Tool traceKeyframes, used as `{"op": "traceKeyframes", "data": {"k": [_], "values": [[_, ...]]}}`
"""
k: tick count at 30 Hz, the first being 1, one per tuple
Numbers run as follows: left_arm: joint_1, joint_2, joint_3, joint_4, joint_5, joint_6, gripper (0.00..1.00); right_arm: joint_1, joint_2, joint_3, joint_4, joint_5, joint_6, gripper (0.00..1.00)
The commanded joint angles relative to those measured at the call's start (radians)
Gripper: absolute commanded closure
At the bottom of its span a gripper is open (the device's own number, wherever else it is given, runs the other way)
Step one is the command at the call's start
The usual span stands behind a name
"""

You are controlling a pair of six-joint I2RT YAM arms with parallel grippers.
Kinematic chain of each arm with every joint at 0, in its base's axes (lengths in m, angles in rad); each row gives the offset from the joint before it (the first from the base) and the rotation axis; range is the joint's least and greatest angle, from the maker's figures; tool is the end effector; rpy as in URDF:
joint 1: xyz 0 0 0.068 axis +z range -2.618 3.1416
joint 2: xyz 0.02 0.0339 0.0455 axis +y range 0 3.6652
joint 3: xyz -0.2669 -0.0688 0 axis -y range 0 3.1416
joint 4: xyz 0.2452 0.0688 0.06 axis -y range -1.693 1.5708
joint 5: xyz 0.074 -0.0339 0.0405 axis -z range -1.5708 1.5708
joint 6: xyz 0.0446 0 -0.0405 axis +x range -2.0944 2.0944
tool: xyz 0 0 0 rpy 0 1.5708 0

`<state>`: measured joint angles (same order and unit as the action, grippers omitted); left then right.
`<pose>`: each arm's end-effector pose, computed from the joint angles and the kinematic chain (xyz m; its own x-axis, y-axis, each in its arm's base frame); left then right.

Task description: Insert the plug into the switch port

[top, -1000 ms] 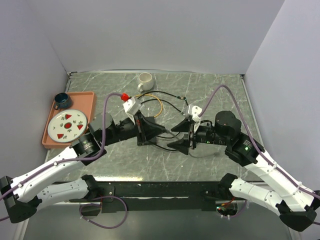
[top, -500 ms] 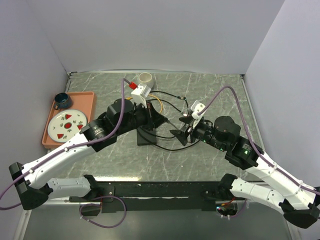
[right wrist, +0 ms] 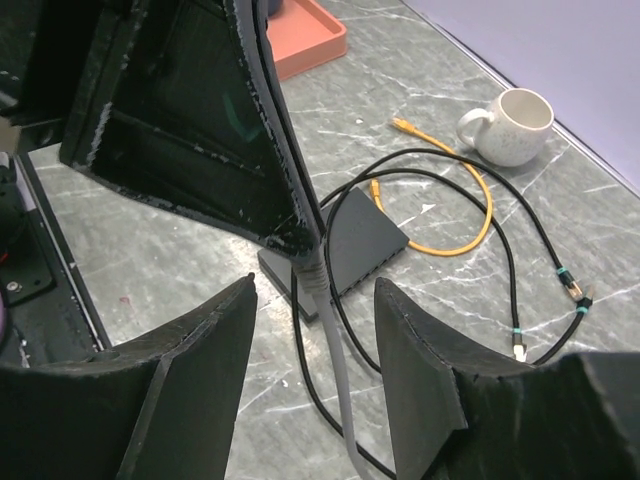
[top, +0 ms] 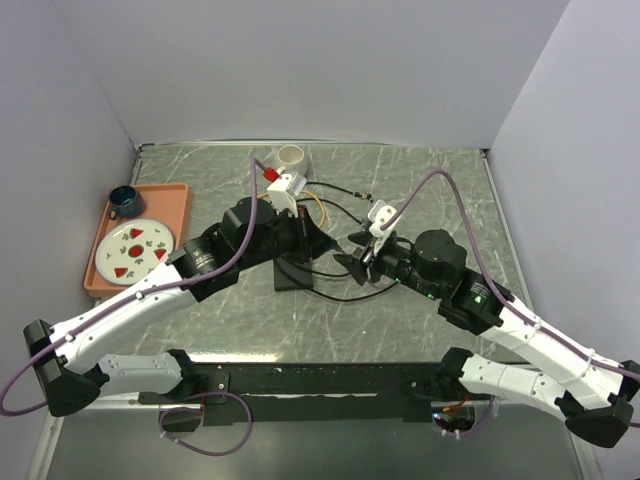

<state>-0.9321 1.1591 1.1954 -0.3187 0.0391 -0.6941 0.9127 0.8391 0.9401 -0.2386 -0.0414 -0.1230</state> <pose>0.1595 -0.2178 0.3939 -0.6552 -0.1898 -0.7312 0.5276 0.5778 -0.6227 0.1190 0.1570 0.3802 0.0168 -0.1787 -0.9838 -0.8197 0.5610 -0.1159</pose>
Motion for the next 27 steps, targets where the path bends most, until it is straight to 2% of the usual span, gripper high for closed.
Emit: {"op": "traceKeyframes", "data": {"k": [1, 6, 12, 14, 15, 18, 23, 25, 26, 27], "values": [[-0.002, 0.007, 0.035, 0.049, 0.047, -0.012, 0.99, 0.011, 0.018, 0.005, 0.056, 0.021, -0.021, 0.43], [-0.002, 0.011, 0.04, 0.047, 0.056, -0.007, 0.99, 0.014, 0.041, 0.005, 0.058, 0.012, -0.027, 0.47], [-0.002, 0.011, 0.04, 0.047, 0.056, -0.005, 0.99, 0.015, 0.06, 0.002, 0.051, 0.018, -0.03, 0.64], [-0.001, 0.011, 0.04, 0.049, 0.058, -0.005, 0.99, 0.014, 0.064, -0.001, 0.048, 0.017, -0.033, 0.72], [-0.001, 0.01, 0.043, 0.049, 0.056, -0.005, 0.99, 0.015, 0.067, -0.001, 0.047, 0.017, -0.032, 0.82], [-0.002, 0.01, 0.046, 0.043, 0.053, -0.001, 0.99, 0.014, 0.077, -0.001, 0.042, 0.015, -0.035, 1.0], [-0.001, 0.01, 0.043, 0.037, 0.032, 0.002, 0.99, 0.015, 0.071, -0.012, 0.051, 0.017, -0.041, 1.0], [0.01, 0.01, 0.043, 0.027, 0.022, 0.002, 0.75, 0.015, 0.066, -0.015, 0.048, 0.024, -0.044, 1.0], [0.016, 0.01, 0.043, 0.02, 0.021, 0.007, 0.59, 0.015, 0.068, -0.015, 0.047, 0.032, -0.044, 1.0], [0.035, 0.007, 0.041, 0.014, 0.016, 0.005, 0.33, 0.015, 0.068, -0.012, 0.045, 0.037, -0.044, 1.0]]}}
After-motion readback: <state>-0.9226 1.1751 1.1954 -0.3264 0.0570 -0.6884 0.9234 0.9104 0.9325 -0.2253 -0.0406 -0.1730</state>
